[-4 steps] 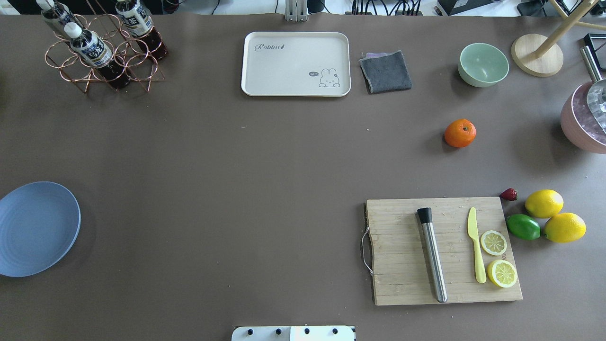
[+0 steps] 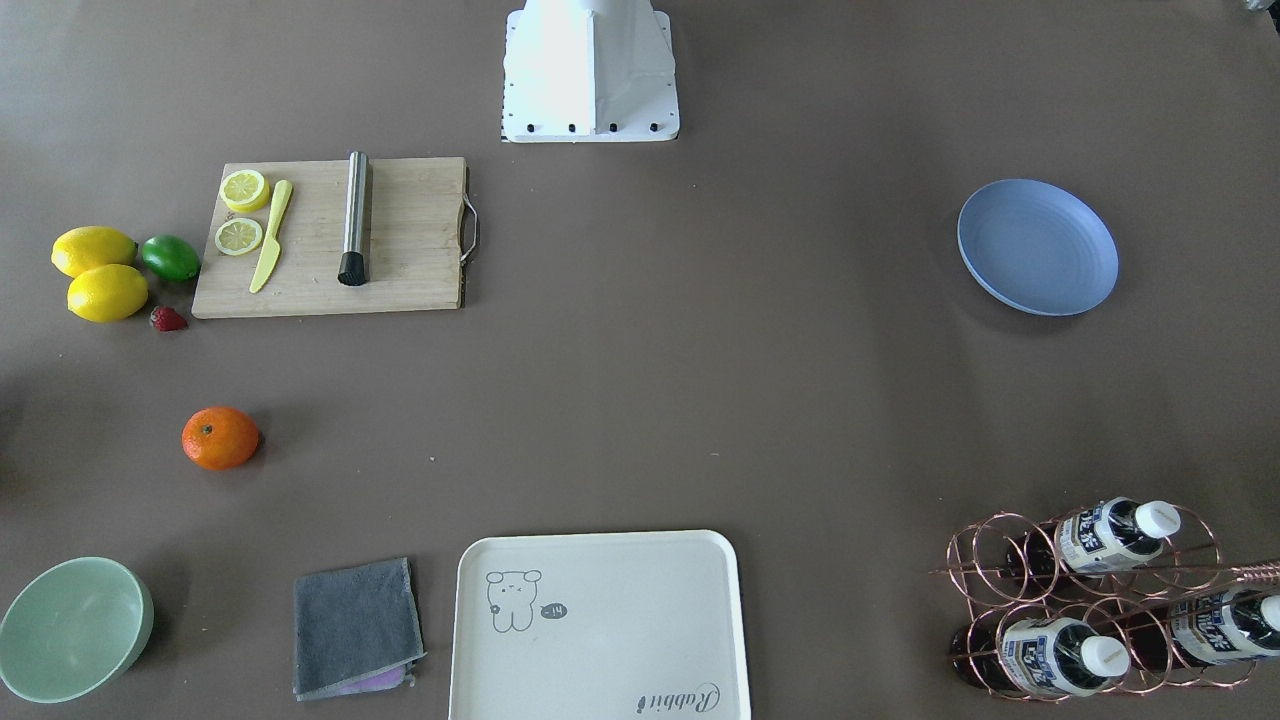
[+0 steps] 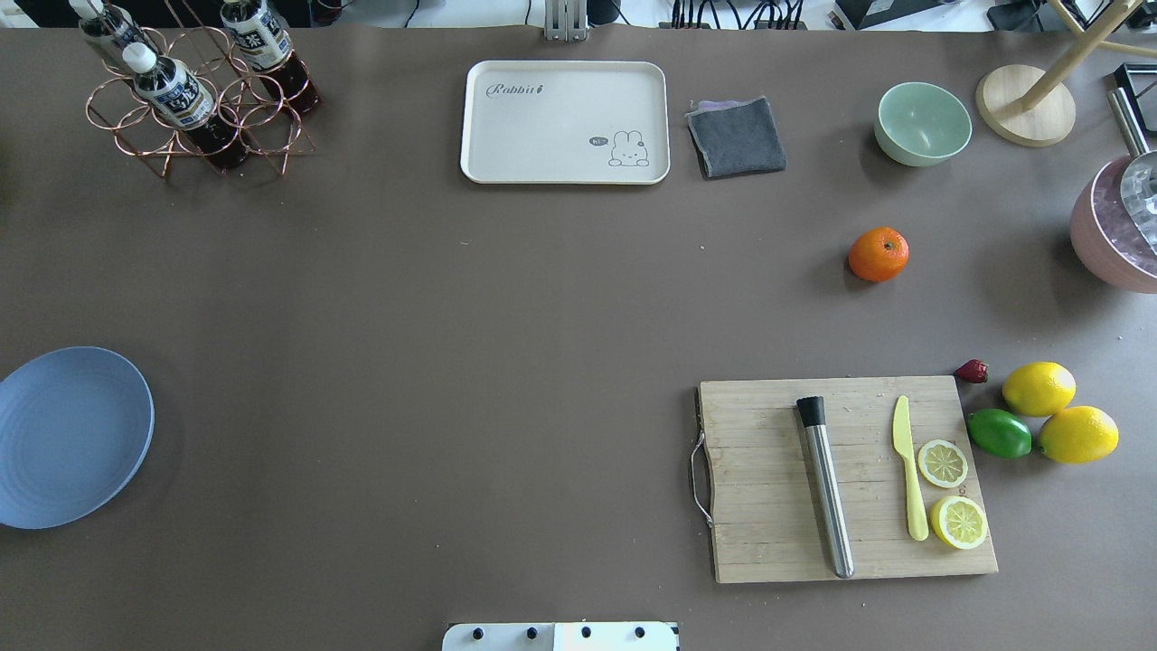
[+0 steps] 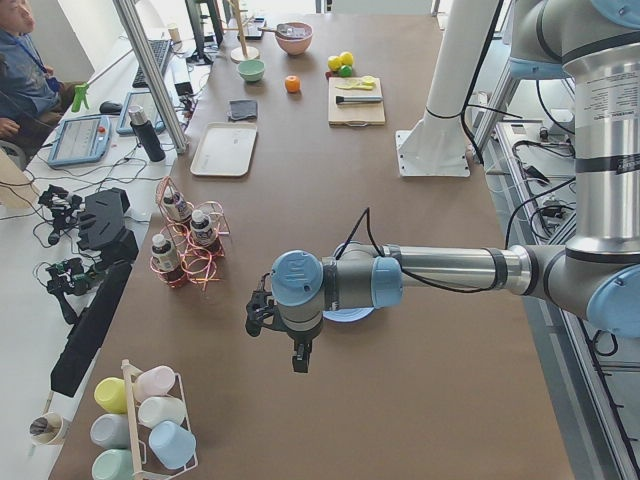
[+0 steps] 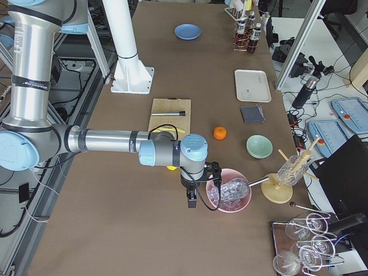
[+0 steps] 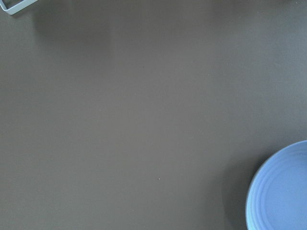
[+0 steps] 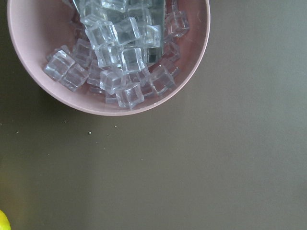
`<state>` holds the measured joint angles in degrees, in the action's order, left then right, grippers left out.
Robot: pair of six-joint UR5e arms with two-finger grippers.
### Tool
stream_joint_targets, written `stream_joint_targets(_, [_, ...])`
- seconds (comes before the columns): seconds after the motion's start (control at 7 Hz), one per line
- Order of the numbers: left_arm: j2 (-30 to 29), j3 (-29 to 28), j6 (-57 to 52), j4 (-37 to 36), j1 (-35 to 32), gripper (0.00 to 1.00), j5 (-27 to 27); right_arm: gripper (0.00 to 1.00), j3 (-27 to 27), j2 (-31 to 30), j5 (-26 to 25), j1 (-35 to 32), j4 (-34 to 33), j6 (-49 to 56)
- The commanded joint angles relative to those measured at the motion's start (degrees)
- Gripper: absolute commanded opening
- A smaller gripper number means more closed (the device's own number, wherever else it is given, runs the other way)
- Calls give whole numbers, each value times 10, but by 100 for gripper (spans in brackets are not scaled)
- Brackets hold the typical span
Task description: Pick orange to plate
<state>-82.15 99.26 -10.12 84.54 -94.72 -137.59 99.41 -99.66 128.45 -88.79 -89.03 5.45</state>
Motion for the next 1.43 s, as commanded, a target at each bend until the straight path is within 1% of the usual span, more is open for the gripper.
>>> stream_joint_targets(0.0, [-1,3,3,7,1,98,-3,100,0,0,16,0,1,0])
stream_joint_targets(1.0, [-8,15,2,8,0,98,-8,100,2,2,17,0,3,1])
stream_joint_targets(1.14, [-8,13,5,23,0,98,-8,100,2,2,17,0,3,1])
stream_joint_targets(1.29, [-7,9,5,28,0,98,-32,100,2,2,17,0,3,1])
